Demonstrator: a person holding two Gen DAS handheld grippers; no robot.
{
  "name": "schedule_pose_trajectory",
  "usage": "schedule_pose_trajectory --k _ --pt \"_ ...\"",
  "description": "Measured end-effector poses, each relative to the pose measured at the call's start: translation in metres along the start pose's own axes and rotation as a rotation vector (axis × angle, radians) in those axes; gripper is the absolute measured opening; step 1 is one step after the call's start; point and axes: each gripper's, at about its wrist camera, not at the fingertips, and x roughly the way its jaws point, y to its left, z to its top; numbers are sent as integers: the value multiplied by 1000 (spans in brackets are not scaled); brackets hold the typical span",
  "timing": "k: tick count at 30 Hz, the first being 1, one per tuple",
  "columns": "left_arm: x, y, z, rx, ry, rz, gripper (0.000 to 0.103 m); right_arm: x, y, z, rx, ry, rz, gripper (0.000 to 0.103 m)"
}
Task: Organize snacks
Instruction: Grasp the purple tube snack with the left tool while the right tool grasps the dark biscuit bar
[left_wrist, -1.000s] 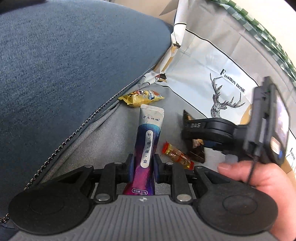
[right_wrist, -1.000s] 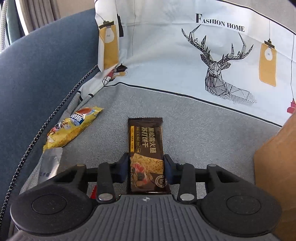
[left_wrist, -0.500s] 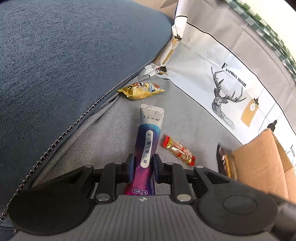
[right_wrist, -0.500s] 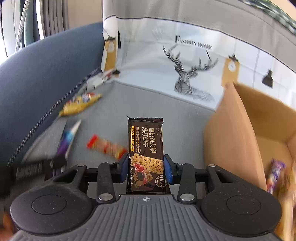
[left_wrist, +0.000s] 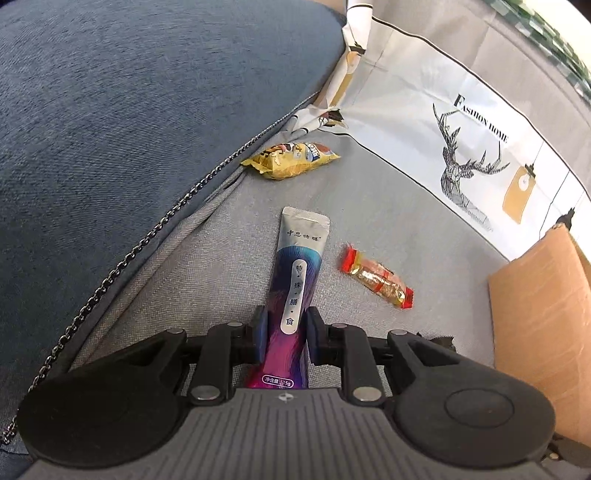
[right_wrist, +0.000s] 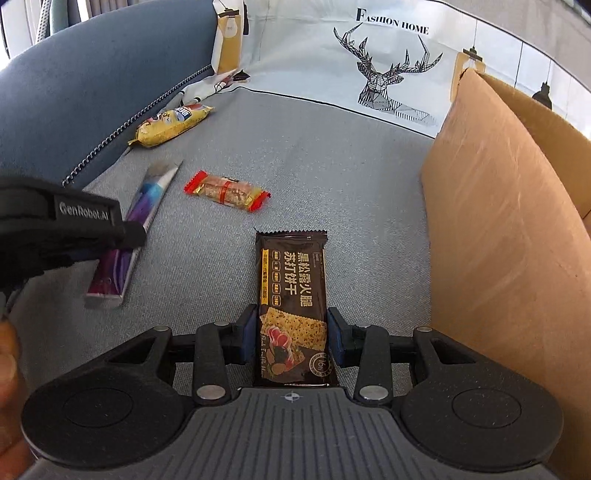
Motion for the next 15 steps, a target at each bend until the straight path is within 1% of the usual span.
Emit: schedule_pose_trajectory --k 3,6,8,12,15 --pt "1 -1 -1 10 0 4 24 2 -2 0 0 2 8 47" --pt "2 -1 -1 18 -2 5 24 4 -5 1 -1 -1 23 48" --pt "2 -2 -2 21 -5 6 23 3 -7 2 -6 -9 32 41" --pt "0 -1 -2 17 -15 2 22 -5 -8 3 0 -37 35 41" --pt "-6 0 -1 13 -31 -15 21 -16 -8 4 -2 -63 37 41"
